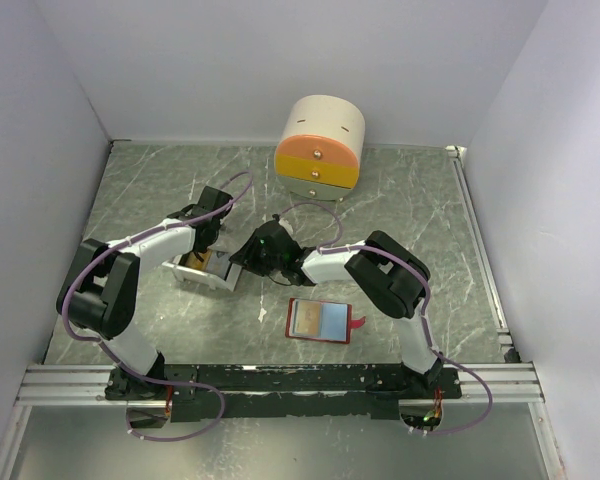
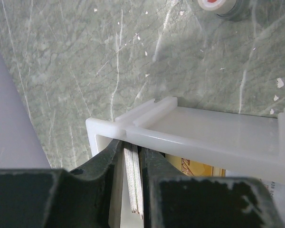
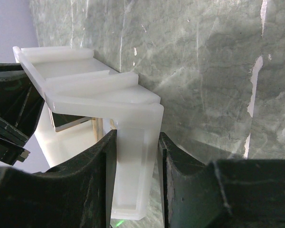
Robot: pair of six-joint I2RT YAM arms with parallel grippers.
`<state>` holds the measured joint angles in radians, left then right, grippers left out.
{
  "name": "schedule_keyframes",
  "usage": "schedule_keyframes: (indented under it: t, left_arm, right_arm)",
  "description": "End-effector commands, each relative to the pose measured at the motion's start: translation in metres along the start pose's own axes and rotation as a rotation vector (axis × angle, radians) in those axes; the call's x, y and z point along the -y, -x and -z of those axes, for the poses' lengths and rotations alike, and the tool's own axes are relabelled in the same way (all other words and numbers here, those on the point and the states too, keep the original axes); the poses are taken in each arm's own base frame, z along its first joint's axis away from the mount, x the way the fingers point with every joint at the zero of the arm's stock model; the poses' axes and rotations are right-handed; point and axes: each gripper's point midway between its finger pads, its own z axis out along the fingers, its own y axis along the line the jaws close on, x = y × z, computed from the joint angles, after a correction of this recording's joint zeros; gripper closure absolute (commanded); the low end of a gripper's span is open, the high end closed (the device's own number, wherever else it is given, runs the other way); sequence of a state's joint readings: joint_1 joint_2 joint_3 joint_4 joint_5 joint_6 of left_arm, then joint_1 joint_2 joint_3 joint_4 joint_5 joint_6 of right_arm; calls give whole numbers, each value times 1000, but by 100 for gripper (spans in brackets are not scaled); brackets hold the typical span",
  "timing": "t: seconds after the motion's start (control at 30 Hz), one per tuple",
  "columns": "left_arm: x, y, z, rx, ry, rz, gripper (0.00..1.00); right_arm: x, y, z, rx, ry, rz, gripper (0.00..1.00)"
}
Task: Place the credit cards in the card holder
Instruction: Pick up the credit card from the storage box.
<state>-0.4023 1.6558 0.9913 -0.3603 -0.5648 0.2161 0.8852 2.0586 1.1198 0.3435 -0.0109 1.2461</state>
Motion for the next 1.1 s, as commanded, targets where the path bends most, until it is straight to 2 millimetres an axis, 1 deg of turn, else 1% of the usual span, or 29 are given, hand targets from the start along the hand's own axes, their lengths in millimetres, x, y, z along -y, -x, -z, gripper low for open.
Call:
schedule_keyframes:
  t: [0.0,0.13,0.3,0.53,0.7,0.87,1.07]
  left_arm:
    - [-39,1,7,-15,155,0,79]
    - [-43,3,11,4,178,12,69]
    - [-44,4,12,11,181,12,65]
    - [-39,3,13,11,182,-9,63]
    - [-33,-1,9,-5,166,-22,62]
    - [-27,-4,6,-9,144,-31,66]
    - [-19,-12,3,-31,117,-38,67]
  right_arm:
    - [54,-17,3,-54,-161,24,65]
    - [54,-17,3,-54,-160,25,65]
    - [52,-16,2,-54,-158,30,65]
    - [51,-16,1,-56,-157,33,65]
    - [48,-14,1,-55,-153,34,65]
    - [47,-14,2,-53,-150,35,65]
    - [46,-14,3,-53,-144,31,65]
